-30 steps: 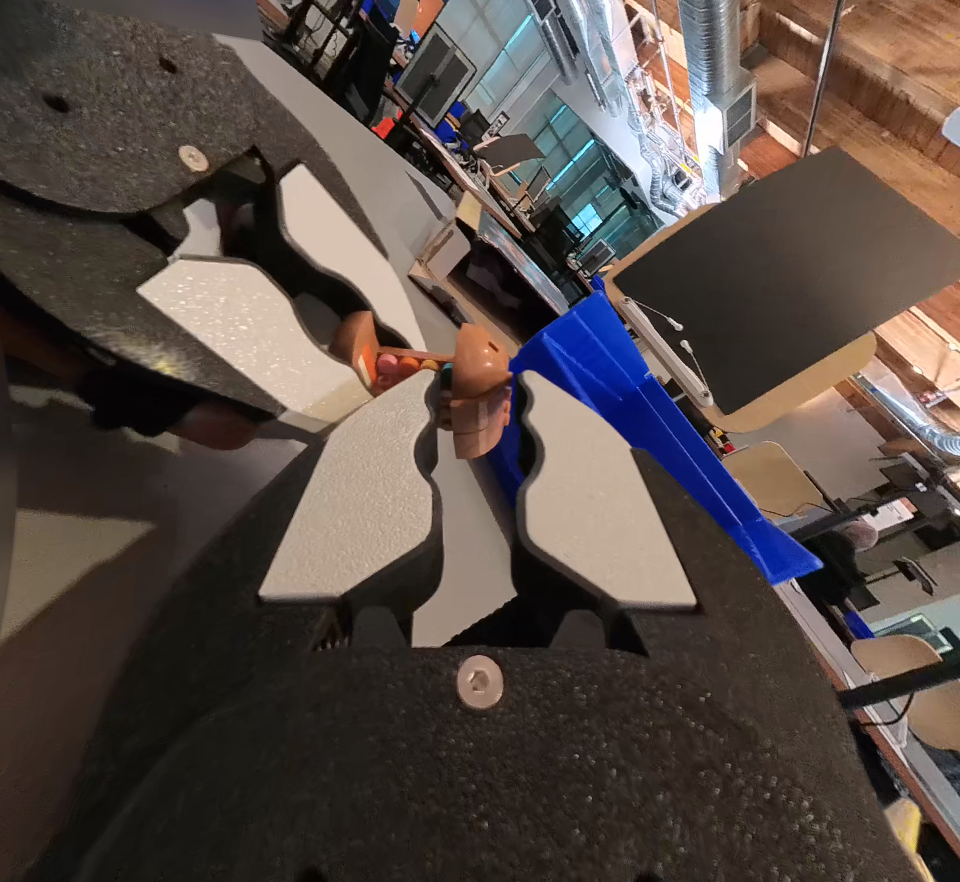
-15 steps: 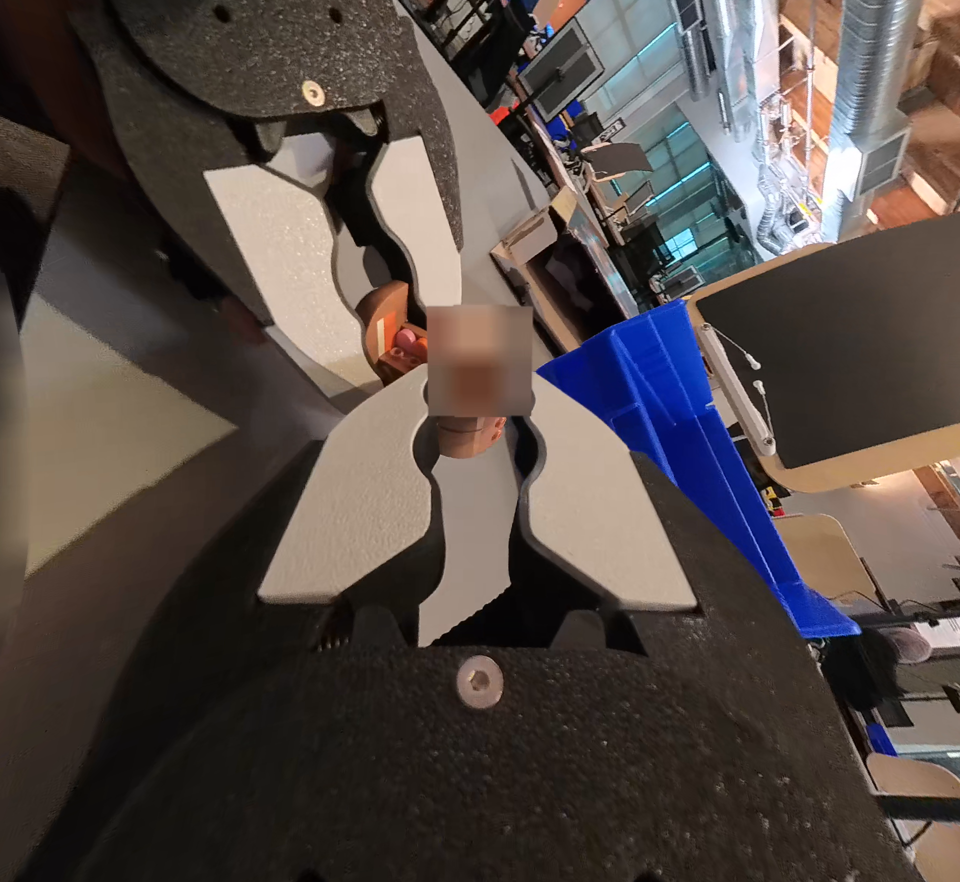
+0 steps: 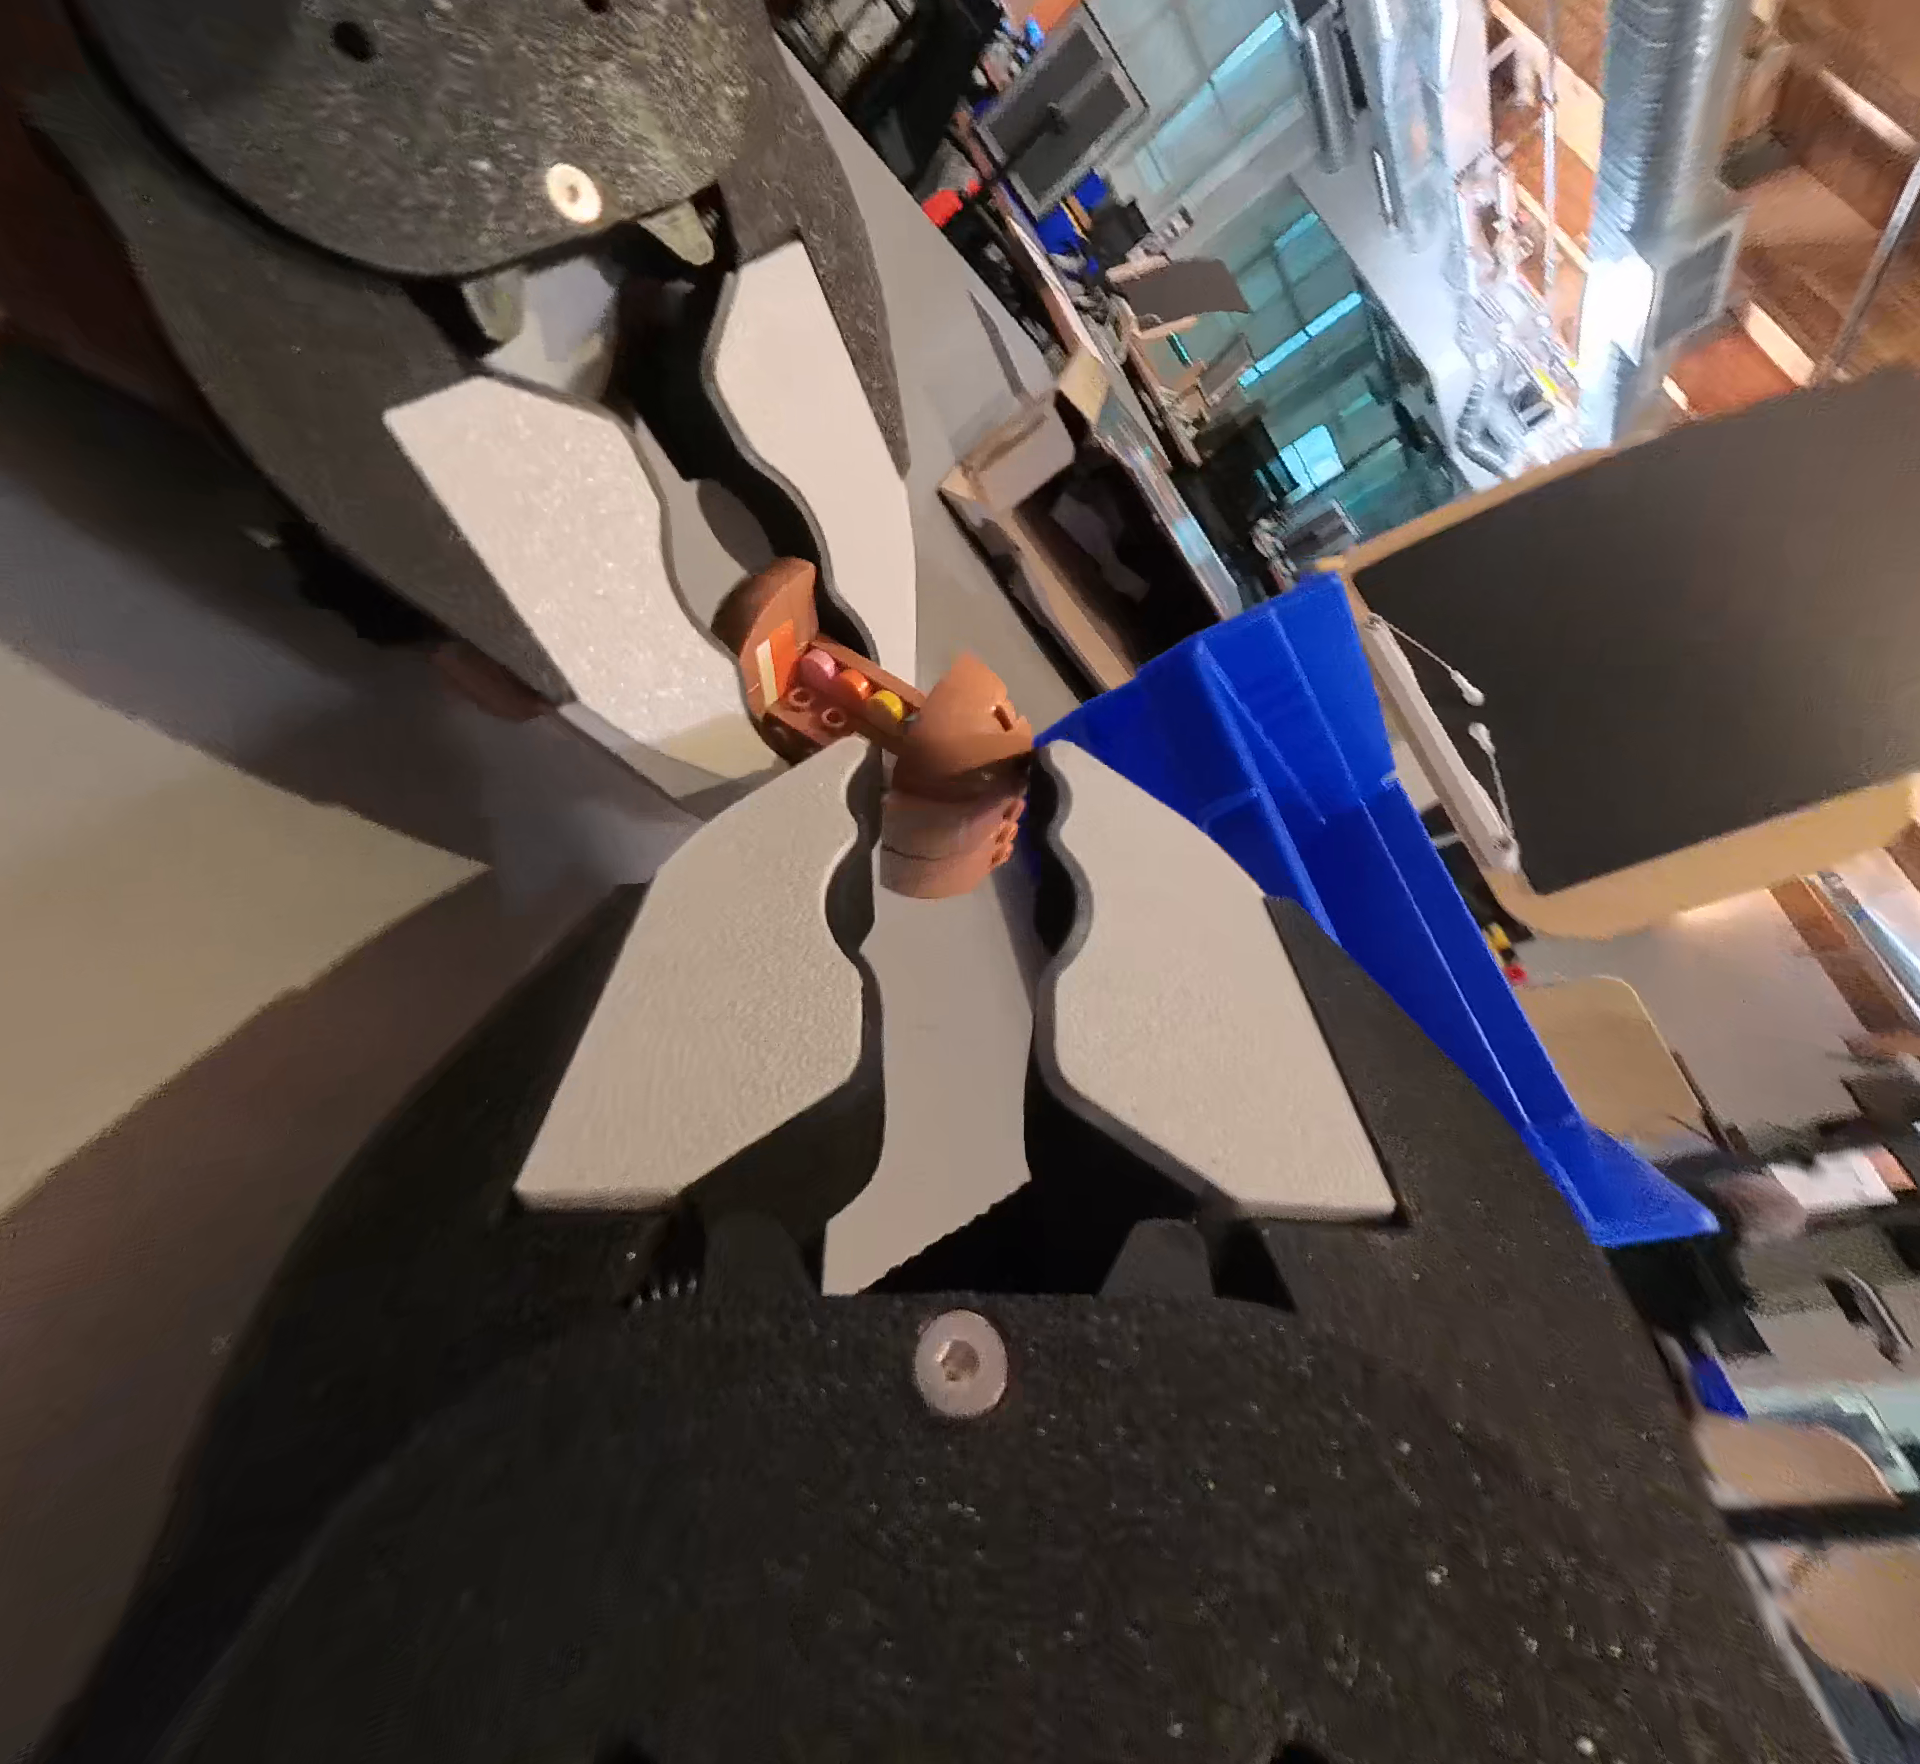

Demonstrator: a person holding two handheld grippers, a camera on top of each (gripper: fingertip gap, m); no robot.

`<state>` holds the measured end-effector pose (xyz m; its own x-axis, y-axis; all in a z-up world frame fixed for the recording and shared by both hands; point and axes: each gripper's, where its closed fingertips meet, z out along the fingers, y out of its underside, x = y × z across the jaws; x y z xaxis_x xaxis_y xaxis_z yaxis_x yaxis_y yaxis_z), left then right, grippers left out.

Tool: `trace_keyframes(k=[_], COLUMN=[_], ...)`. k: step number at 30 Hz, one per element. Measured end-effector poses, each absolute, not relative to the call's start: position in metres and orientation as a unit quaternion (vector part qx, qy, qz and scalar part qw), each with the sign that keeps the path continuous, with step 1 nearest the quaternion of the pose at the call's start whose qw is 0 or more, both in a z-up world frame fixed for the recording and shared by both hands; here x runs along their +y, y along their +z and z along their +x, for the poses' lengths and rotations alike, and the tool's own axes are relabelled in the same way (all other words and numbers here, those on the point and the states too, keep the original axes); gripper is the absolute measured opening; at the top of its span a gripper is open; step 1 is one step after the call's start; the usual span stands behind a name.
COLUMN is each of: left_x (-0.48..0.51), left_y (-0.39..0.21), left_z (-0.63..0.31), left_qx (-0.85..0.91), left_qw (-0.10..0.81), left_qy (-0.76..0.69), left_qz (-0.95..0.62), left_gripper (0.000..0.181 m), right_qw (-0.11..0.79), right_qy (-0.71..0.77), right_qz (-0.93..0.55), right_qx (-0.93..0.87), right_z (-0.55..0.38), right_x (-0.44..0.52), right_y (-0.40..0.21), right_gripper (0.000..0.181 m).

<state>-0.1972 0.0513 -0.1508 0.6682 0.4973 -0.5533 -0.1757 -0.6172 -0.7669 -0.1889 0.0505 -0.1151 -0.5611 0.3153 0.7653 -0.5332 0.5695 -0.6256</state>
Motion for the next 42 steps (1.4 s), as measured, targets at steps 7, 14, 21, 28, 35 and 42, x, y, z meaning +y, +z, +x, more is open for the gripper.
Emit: trace_keyframes(k=[7, 14, 21, 28, 35, 42], left_x=[0.042, 0.044, 0.052, 0.059, 0.066, 0.069], left_y=[-0.148, -0.145, -0.148, -0.158, -0.165, -0.163], left_z=[-0.206, -0.202, -0.193, -0.183, -0.173, -0.17], left_qx=[-0.118, -0.098, -0.062, -0.013, 0.015, 0.015], left_qw=[0.376, 0.382, 0.412, 0.425, 0.432, 0.451], left_qy=[0.469, 0.474, 0.432, 0.375, 0.337, 0.315], left_qz=[-0.79, -0.787, -0.8, -0.824, -0.837, -0.835], left_gripper=[0.025, 0.025, 0.026, 0.027, 0.029, 0.03], right_qw=[0.512, 0.44, 0.481, 0.464, 0.4, 0.364], right_qy=[0.419, 0.468, 0.431, 0.417, 0.423, 0.436], right_qz=[-0.019, -0.035, 0.054, 0.114, 0.153, 0.162], right_qx=[-0.75, -0.766, -0.762, -0.773, -0.798, -0.807], right_z=[-0.201, -0.198, -0.19, -0.182, -0.174, -0.171], right_x=[0.043, 0.043, 0.048, 0.053, 0.058, 0.06], right_y=[-0.112, -0.114, -0.115, -0.124, -0.131, -0.13], right_gripper=[0.035, 0.027, 0.024, 0.025, 0.026, 0.026])
